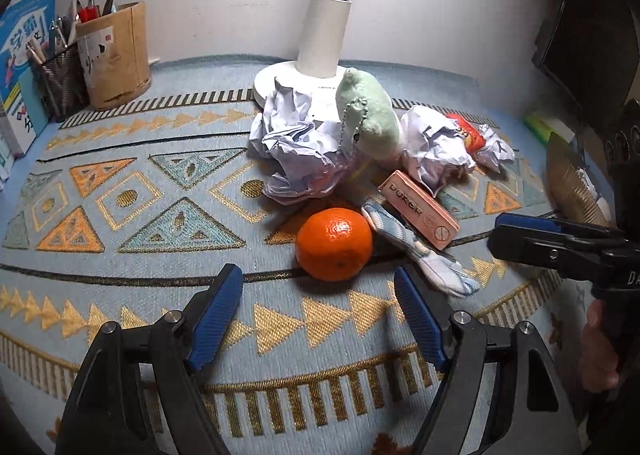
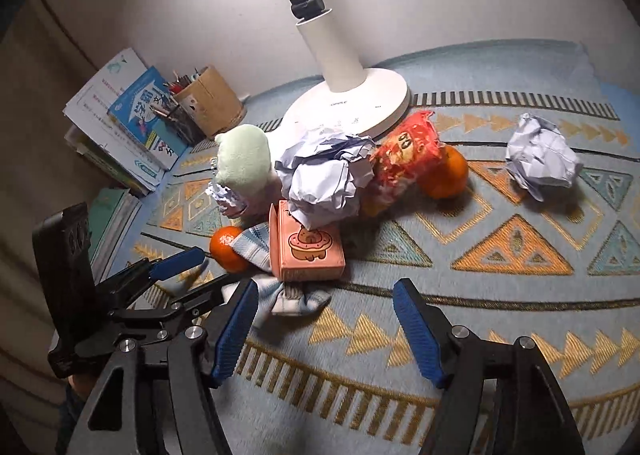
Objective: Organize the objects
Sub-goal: 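Grasp the orange with the left tool while the right grasps the pink box, then carry the orange and pink box over the bowl with both tools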
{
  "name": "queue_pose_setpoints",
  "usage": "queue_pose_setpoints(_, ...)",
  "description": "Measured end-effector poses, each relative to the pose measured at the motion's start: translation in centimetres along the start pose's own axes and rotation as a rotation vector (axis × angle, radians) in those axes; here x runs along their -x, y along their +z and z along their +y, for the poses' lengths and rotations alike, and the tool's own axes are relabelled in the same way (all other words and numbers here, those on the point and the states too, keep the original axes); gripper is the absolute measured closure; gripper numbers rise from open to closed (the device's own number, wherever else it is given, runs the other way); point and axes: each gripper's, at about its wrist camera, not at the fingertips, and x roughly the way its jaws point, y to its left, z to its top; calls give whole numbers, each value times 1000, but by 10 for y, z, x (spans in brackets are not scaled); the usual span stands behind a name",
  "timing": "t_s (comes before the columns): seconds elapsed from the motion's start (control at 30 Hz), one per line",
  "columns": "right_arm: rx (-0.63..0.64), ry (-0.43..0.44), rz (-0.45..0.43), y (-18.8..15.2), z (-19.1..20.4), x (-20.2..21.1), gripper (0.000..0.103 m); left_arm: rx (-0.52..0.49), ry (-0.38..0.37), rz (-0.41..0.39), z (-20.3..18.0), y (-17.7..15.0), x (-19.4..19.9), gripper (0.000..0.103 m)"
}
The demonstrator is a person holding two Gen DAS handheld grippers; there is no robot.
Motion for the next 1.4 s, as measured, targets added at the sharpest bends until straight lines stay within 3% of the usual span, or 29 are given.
queue_pose_setpoints(0.2,1,54,14,12,3,-27,33,-18,-17,0,-2,12,-15,28)
queue_pose_setpoints(0.27,19,54,-8,12,5,-29,33,-23,-22,-6,-4,12,-16,33)
queue_pose_setpoints(0.33,47,22,-12,11,12,-30,33,-44,2,-10,-8,11,-17,44)
queue_pose_setpoints(0.37,59,11,-15,12,14,-30,40,-60,-3,-10,-9,12,-17,48)
queue_pose_setpoints(0.4,65,16,-12,11,15,-31,46,-77,-15,-11,-12,11,-17,59)
queue_pose_setpoints(0.43,66,23,-6,11,15,-32,58,-88,-13,-11,-14,10,-17,60)
queue_pose_setpoints(0.5,60,24,-14,11,14,-30,61,-92,-8,-18,-14,10,-16,65)
queue_pose_setpoints(0.8,48,85,-57,-15,10,23,63,1,-34,-69,-8,-6,16,66)
queue_pose_setpoints(0.97,81,-82,-120,-58,1,80,63,25,-48,-116,-24,-39,55,66)
queue_pose_setpoints(1.13,74,-165,-79,-92,-18,89,63,65,-60,-119,-39,-66,60,66)
queue_pose_setpoints(1.23,66,-158,-29,-102,-26,79,56,85,-39,-132,-44,-71,55,66)
queue_pose_setpoints(1.27,73,-156,-51,-104,-25,81,51,73,-3,-141,-47,-72,56,66)
queue_pose_setpoints(1.3,78,-174,-54,-103,-23,81,35,72,6,-139,-47,-72,56,66)
queue_pose_setpoints(1.37,103,-229,-92,-103,-17,83,25,80,-4,-128,-45,-73,54,65)
queue_pose_setpoints(1.4,117,-242,-94,-103,-16,82,25,89,-1,-124,-43,-72,53,65)
